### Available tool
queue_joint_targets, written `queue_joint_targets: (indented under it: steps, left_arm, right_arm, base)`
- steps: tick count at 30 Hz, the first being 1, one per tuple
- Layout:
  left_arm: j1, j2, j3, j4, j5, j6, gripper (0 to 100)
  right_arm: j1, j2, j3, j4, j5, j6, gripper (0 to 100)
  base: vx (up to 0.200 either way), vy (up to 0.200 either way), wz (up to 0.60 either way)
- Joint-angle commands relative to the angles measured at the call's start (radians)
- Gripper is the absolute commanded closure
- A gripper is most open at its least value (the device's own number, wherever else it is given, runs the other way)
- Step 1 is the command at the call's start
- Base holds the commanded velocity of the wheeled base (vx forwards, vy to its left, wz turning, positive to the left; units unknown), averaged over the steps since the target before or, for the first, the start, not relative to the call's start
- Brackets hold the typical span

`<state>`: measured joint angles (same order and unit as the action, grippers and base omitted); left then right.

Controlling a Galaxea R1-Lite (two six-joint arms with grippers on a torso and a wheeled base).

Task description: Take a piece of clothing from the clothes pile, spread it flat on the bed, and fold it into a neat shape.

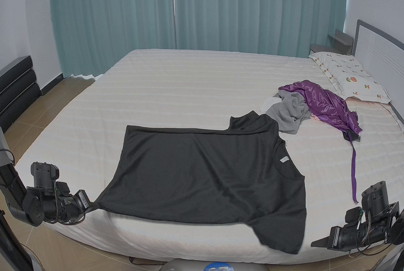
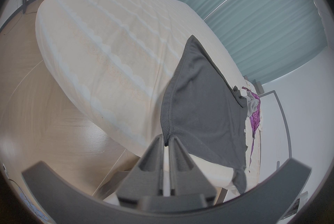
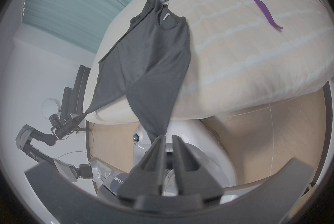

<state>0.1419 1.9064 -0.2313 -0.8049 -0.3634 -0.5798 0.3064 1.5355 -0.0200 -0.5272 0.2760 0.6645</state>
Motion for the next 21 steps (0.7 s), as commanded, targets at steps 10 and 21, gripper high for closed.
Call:
queue_joint_targets:
  steps: [10,21]
  left_arm:
    - [0.004,0.000,-0.003,-0.002,-0.009,-0.005,0]
    - [0.008,0.005,-0.008,-0.007,-0.017,-0.012,0]
  right_arm:
    - [-0.104,0.265,-0.215,-0.014,-0.003,-0.016,0]
    - [-0.110,0.589,-0.242,-0.395,-0.006,-0.003,0]
  base:
    - [0.000,0.000,0.00]
    - [0.000,0.000,0.00]
